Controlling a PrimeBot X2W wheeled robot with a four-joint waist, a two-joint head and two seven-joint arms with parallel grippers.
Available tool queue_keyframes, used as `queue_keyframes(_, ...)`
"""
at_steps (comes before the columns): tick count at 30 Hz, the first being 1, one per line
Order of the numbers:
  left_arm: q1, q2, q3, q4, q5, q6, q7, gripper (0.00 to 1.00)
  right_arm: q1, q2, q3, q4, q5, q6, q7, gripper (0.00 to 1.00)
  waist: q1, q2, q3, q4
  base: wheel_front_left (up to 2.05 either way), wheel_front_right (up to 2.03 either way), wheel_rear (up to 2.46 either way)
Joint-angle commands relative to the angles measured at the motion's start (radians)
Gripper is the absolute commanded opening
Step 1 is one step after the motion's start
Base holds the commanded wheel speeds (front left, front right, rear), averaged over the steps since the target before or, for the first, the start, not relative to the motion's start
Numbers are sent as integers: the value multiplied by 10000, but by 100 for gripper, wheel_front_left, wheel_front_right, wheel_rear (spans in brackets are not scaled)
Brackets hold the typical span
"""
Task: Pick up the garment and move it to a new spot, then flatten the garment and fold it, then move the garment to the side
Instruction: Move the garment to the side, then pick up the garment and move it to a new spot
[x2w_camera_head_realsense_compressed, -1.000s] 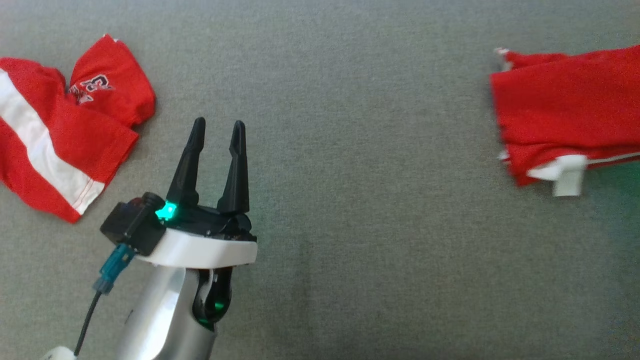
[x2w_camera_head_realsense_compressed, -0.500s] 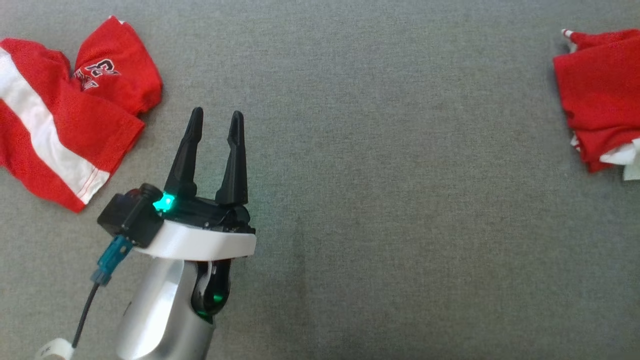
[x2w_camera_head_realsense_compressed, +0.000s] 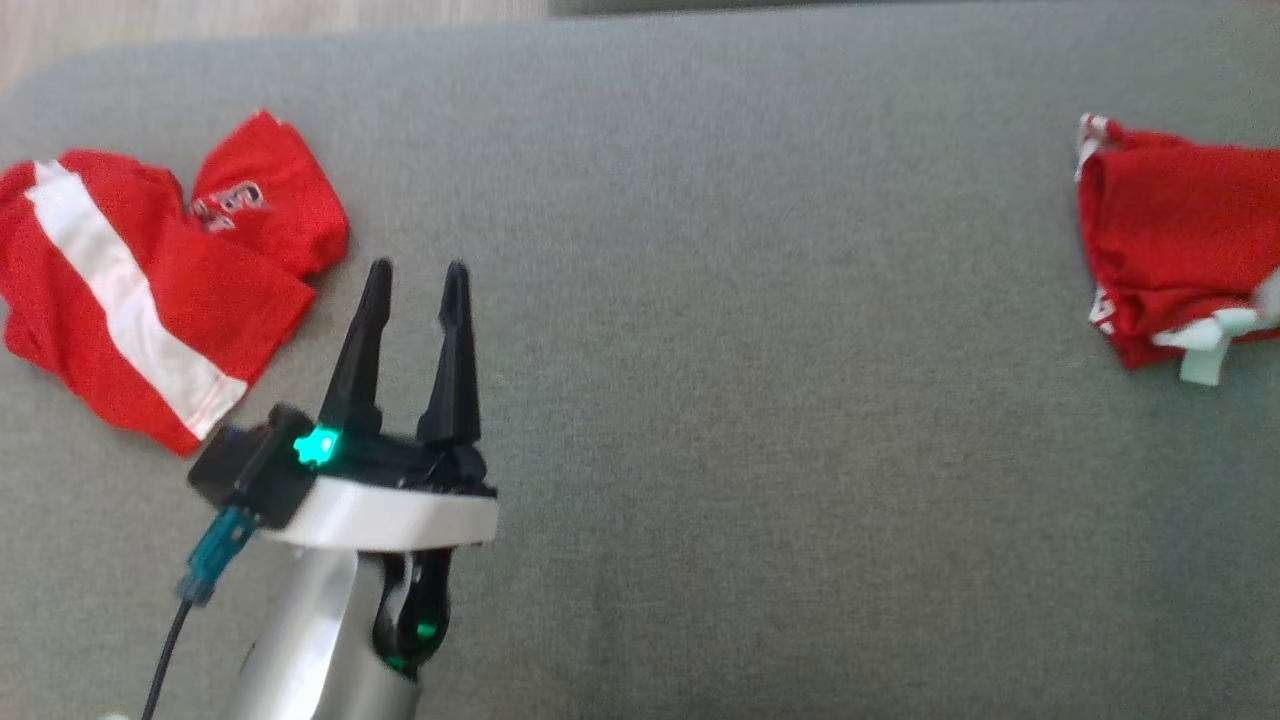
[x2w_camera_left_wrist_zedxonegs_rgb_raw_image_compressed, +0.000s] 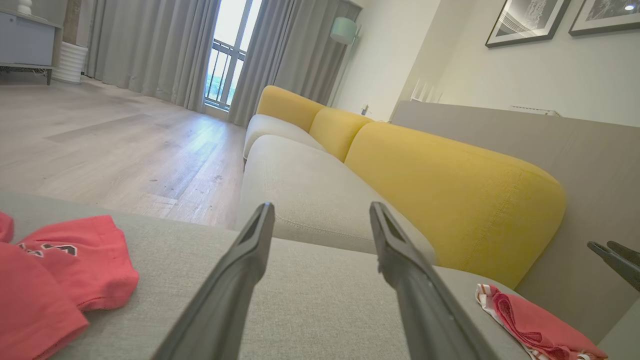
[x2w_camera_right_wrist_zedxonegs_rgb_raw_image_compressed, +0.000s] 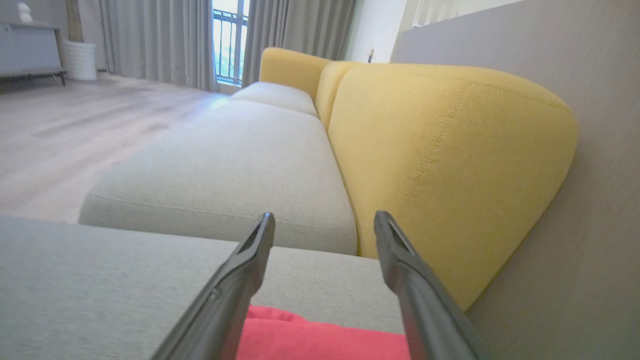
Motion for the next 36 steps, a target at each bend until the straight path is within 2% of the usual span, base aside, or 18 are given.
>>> queue_keyframes(1, 9, 90, 433, -326, -19, 15, -49, 100, 300, 162, 243, -554, 190, -7, -140, 100, 1, 0, -469, -48, 0, 0, 0)
queue_keyframes(10, 896, 16, 883, -585, 134, 15, -49, 100, 2084, 2529, 505, -2443, 832, -7, -319, 100, 1, 0, -1503, 18, 0, 0, 0)
queue_keyframes(15, 1489, -12, 874, -503, 220, 15, -49, 100, 3365, 3385, 455, -2881, 1017, -7, -604, 100, 1, 0, -1943, 71, 0, 0, 0)
queue_keyframes(25, 2120, -79, 1072, -206, -13, 15, -49, 100, 4823, 3644, 1320, -3088, 1640, -7, -988, 100, 1, 0, -2206, 41, 0, 0, 0)
queue_keyframes(36, 2030, -108, 1142, -124, 10, 15, -49, 100, 4781, 3648, 1636, -3055, 2034, -7, -1108, 100, 1, 0, -2118, 16, 0, 0, 0)
